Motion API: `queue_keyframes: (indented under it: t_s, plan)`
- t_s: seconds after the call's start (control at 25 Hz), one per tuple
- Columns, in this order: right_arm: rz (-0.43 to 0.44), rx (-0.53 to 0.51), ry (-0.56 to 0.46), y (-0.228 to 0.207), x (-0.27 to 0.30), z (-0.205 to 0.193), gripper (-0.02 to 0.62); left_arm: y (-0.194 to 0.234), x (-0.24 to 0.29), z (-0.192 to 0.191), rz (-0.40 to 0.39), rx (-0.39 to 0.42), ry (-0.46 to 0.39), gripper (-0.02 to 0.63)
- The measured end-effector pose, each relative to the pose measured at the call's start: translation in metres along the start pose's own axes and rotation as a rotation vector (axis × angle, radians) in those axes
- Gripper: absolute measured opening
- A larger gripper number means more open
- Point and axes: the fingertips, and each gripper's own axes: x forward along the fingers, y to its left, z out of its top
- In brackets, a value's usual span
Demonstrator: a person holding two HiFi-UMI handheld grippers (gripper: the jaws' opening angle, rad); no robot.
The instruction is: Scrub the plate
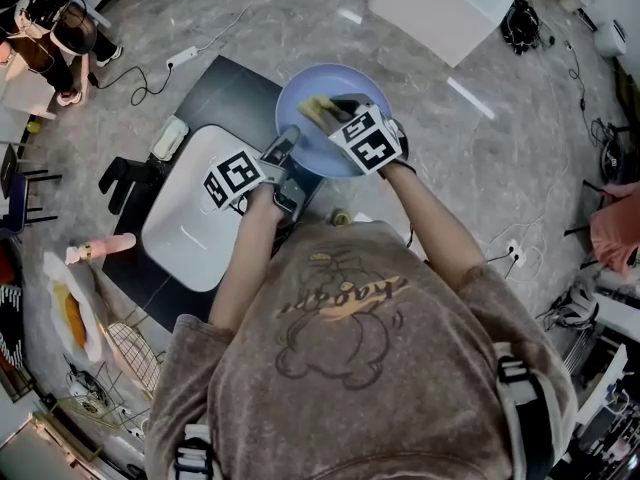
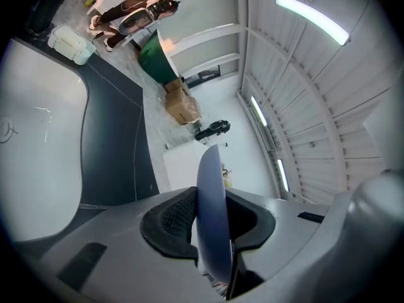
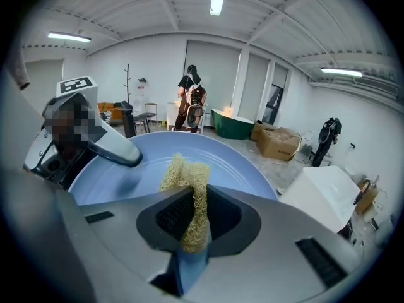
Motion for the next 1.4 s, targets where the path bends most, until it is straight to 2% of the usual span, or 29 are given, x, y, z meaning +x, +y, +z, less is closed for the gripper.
queue_keyframes:
  t_s: [0.28, 0.48, 0.84, 1.08, 1.4]
  plan:
    - [-0.069, -0.036, 0.023, -0.021, 0.008, -0.001, 0.049, 0.0, -0.002, 0.001, 0.006, 0.005, -0.007, 0.098]
    - [-0.11, -0.053, 0.052, -0.033, 0.012, -0.006, 0.049, 0.003, -0.006, 0.008, 0.016, 0.0, -0.044, 0.1]
    - [-0.107, -0.05, 0.1, -0.036, 0.009, -0.024, 0.049, 0.015, -0.021, 0.029, 0.057, 0.014, -0.111, 0.1]
    - [-0.082, 0.045, 0.016, -0.039, -0.005, -0.009, 0.049, 0.016, -0.026, 0.038, 0.059, 0.021, -0.126, 0.1]
    - [-0.068, 0.249, -0.155, -0.057, -0.047, 0.007, 0.049, 0.022, -0.045, 0.047, 0.075, 0.075, -0.138, 0.098]
